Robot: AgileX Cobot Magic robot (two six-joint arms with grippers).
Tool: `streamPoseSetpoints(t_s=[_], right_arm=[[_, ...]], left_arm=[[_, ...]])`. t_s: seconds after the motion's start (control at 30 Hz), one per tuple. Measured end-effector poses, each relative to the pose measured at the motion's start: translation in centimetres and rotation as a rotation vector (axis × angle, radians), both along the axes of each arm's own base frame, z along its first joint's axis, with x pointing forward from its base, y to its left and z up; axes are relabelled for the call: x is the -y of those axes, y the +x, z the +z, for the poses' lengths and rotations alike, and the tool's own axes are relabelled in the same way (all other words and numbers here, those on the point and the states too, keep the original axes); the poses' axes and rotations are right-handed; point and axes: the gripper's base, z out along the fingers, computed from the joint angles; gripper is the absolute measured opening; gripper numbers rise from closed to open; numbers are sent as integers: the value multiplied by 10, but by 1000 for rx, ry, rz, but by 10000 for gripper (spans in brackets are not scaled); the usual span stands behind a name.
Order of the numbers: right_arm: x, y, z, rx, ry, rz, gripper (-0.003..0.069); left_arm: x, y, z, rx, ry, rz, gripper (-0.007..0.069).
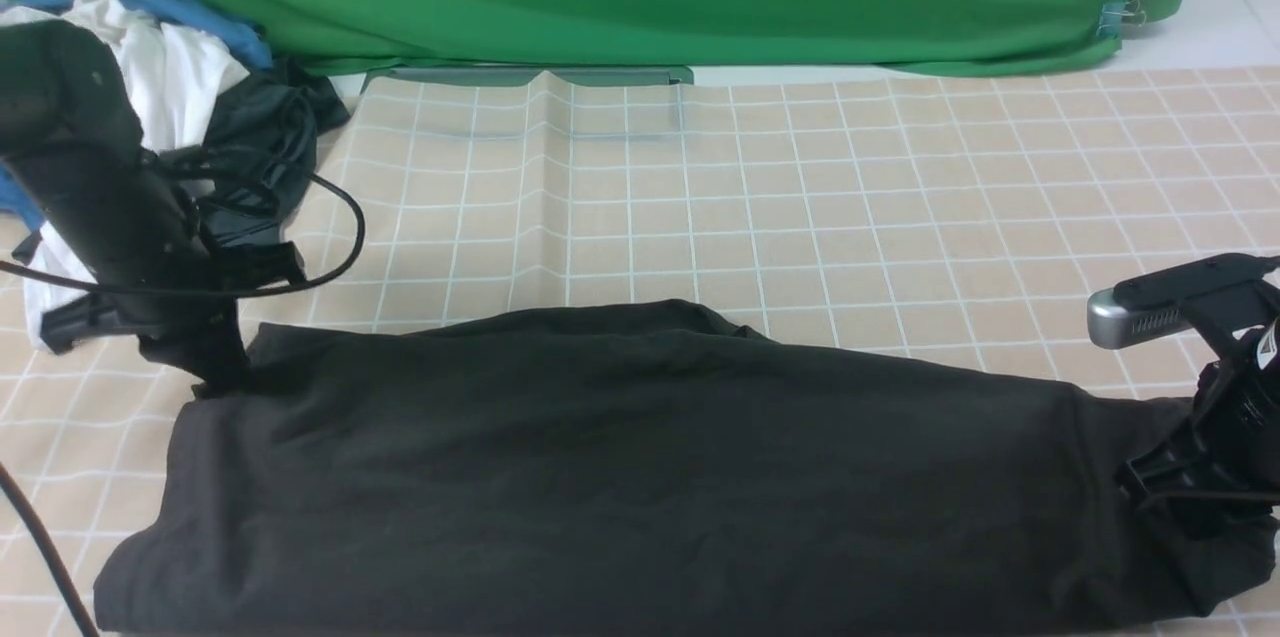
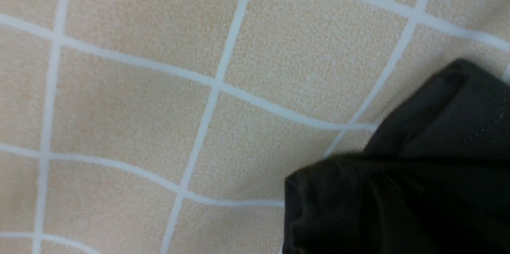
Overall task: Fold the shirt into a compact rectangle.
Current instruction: 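Pull the folded dark garment lengthwise by its ends to straighten it flat on the table, then fold the right end of the dark garment over onto its left end with the right gripper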
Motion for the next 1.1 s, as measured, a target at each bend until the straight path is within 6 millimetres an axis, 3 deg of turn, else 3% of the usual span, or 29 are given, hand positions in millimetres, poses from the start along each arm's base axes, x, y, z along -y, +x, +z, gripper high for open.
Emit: streamPoseSetpoints(t_s=[0.23,0.4,0.6,0.77,0.9,1.03,1.1], right_arm=[[0,0,0,0,0,0,85],[0,0,0,0,0,0,85],[0,0,0,0,0,-1,85],[0,0,0,0,0,-1,85],[0,0,0,0,0,-1,85],[0,0,0,0,0,-2,85],[0,0,0,1,0,-2,85]], left_arm=[[-6,1,30,90,80,-32,13],[-4,-13,28,-67,56,-27,14],[-2,-17,12,-76,30,-13,38],[-2,-12,0,-60,27,11,170],[-3,-10,-9,-83,35,55,329],[-4,-5,-18,-69,43,61,426],[-3,-3,-20,-57,31,69,436]])
